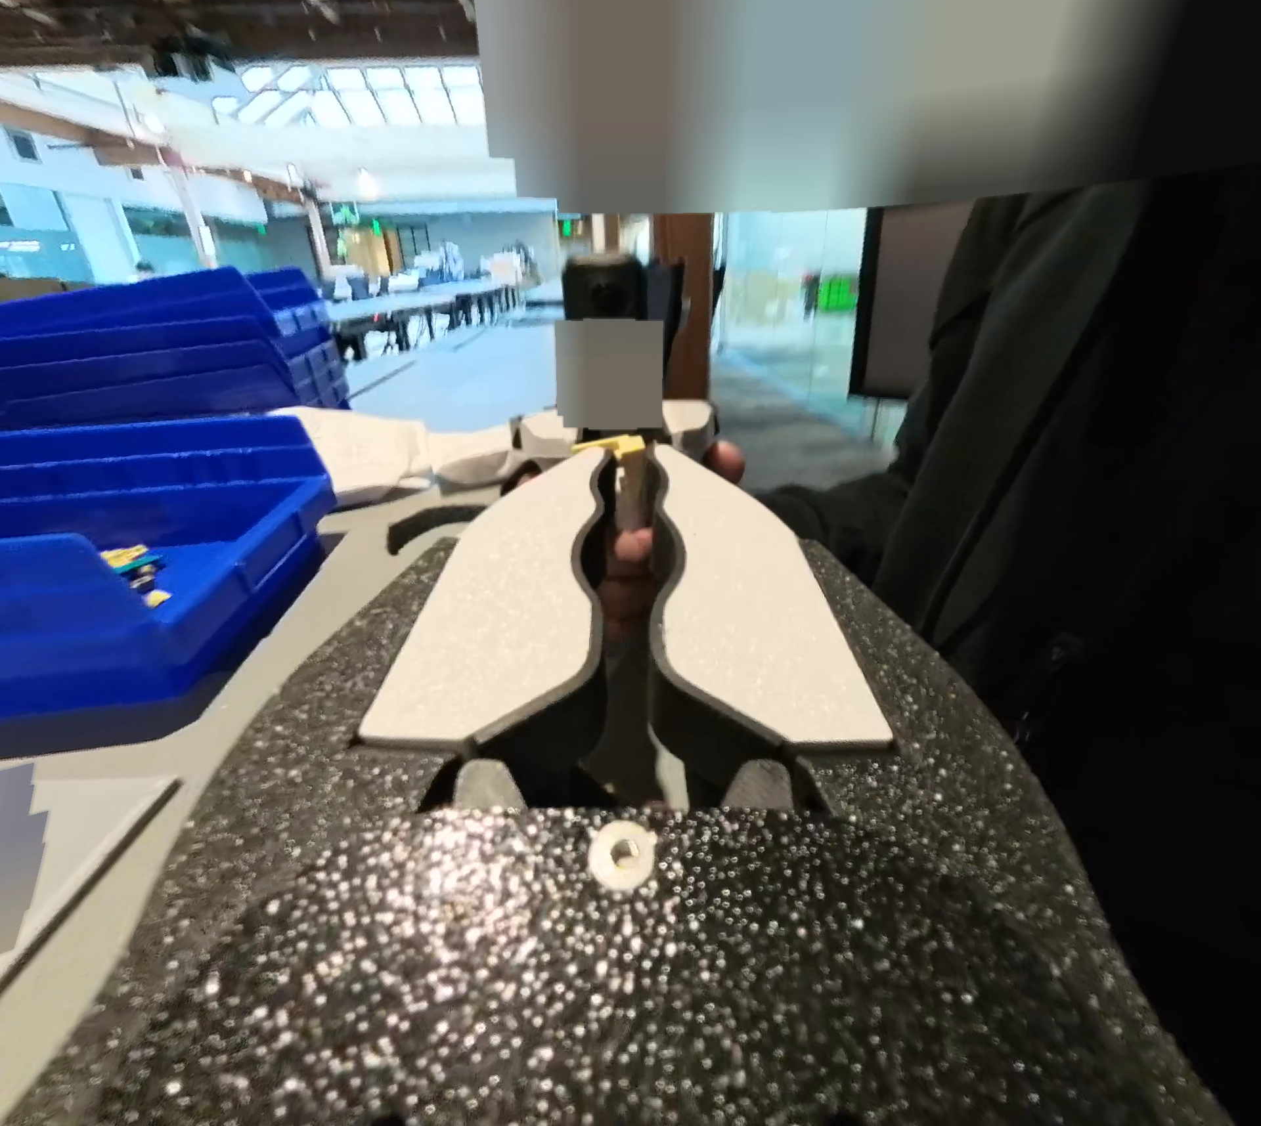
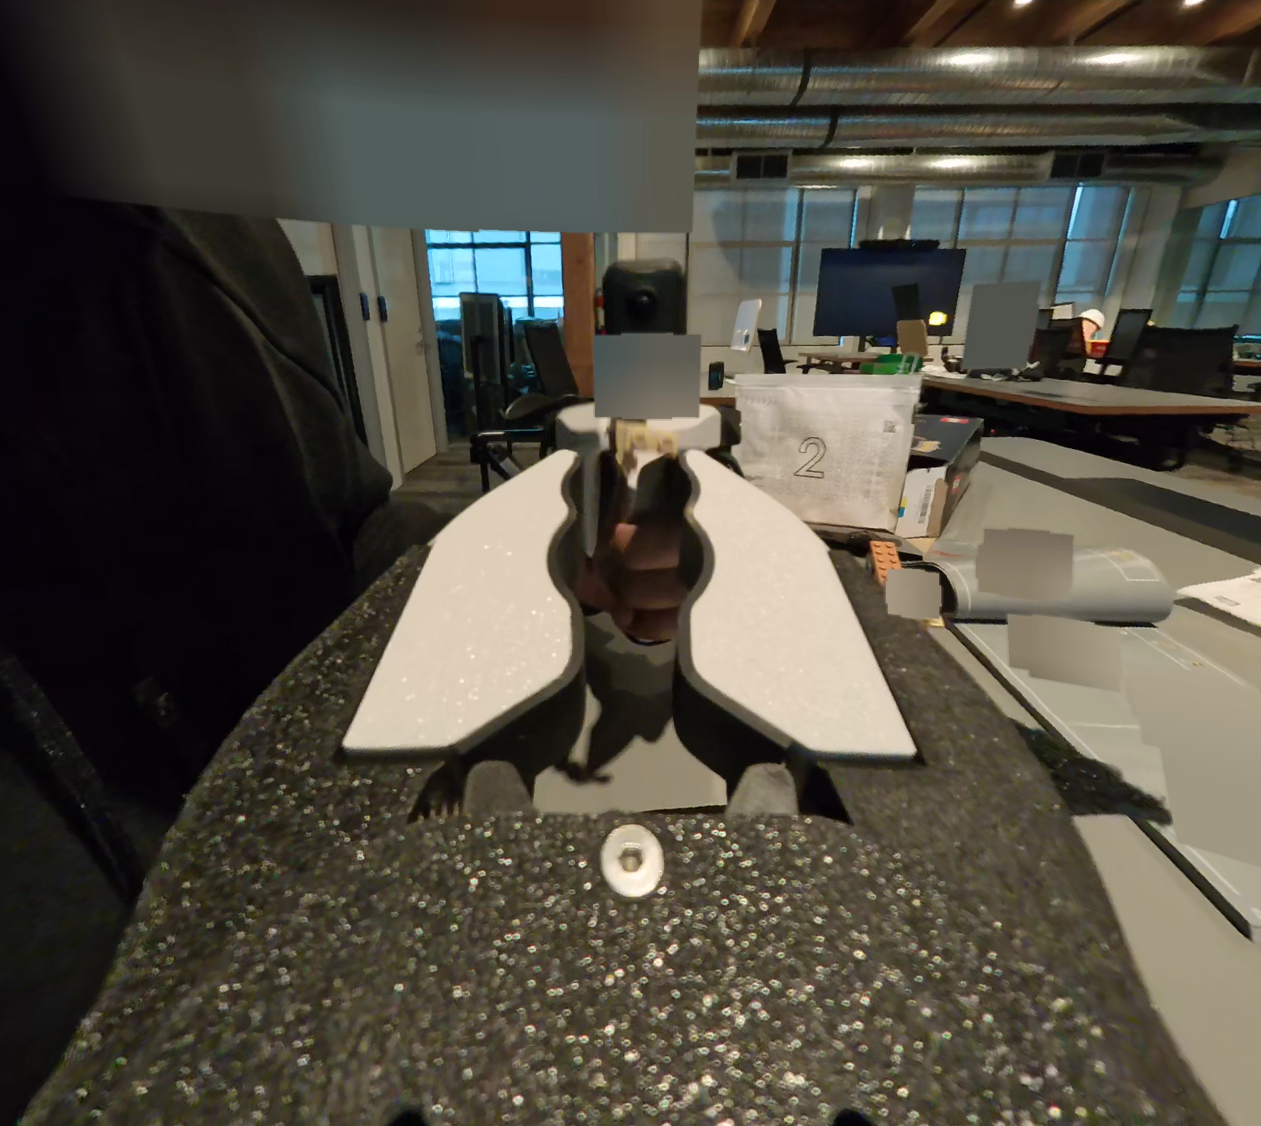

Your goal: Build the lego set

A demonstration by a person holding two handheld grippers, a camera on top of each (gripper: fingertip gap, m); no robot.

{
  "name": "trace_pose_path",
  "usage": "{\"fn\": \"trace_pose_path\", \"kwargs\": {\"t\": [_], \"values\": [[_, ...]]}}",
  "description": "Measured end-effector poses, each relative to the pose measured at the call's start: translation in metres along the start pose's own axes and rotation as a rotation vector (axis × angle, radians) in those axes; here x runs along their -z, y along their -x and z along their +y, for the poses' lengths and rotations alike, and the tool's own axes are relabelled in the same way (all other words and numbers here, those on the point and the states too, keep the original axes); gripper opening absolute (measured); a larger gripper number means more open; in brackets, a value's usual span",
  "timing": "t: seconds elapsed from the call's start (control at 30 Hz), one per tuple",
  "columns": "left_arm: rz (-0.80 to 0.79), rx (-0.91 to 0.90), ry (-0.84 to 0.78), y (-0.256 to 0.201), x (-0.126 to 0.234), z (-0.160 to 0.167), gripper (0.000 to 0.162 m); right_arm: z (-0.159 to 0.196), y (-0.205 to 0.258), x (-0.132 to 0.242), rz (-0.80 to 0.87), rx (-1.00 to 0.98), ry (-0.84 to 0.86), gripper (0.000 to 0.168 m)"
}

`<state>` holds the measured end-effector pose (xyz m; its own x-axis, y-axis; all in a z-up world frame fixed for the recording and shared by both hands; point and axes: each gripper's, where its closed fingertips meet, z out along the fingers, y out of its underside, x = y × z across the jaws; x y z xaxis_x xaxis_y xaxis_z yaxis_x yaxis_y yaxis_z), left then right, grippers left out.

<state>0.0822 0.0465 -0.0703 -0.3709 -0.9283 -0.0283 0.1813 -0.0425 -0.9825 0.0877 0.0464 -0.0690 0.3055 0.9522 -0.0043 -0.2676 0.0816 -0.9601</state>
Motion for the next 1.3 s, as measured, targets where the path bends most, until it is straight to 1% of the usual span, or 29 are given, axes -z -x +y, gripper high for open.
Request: {"fn": "trace_pose_path", "kwargs": {"t": [0.23, 0.33, 0.5, 0.7, 0.77, 0.93, 1.1, 1.17, 1.3], "values": [[0.021, 0.158, -0.262, 0.009, 0.013, -0.02, 0.007, 0.006, -0.005, -0.003, 0.033, -0.015, 0.027, 0.023], [0.032, 0.189, -0.308, 0.01, 0.014, -0.021, 0.007, 0.008, -0.005, -0.006, 0.037, -0.021, 0.038, 0.023], [0.04, 0.203, -0.332, 0.01, 0.013, -0.019, 0.007, 0.007, -0.007, -0.008, 0.057, -0.028, 0.037, 0.022], [0.006, 0.084, -0.203, 0.006, 0.005, -0.009, 0.007, 0.001, -0.005, -0.011, 0.062, -0.031, 0.046, 0.026], [-0.013, 0.016, -0.124, 0.004, 0.003, -0.003, 0.007, 0.002, -0.004, -0.01, 0.058, -0.029, 0.051, 0.027], [-0.061, -0.217, 0.112, -0.001, -0.003, 0.014, 0.007, 0.005, -0.001, -0.005, 0.03, -0.011, 0.072, 0.025], [-0.086, -0.351, 0.209, -0.005, -0.003, 0.019, 0.007, 0.016, 0.001, -0.004, 0.017, 0.014, 0.149, 0.026], [-0.107, -0.422, 0.257, -0.004, -0.003, 0.023, 0.007, 0.02, -0.002, -0.002, 0.029, -0.01, 0.177, 0.029], [-0.147, -0.62, 0.348, -0.002, -0.001, 0.031, 0.007, 0.026, -0.003, 0.002, -0.012, -0.148, 0.19, 0.029]]}}
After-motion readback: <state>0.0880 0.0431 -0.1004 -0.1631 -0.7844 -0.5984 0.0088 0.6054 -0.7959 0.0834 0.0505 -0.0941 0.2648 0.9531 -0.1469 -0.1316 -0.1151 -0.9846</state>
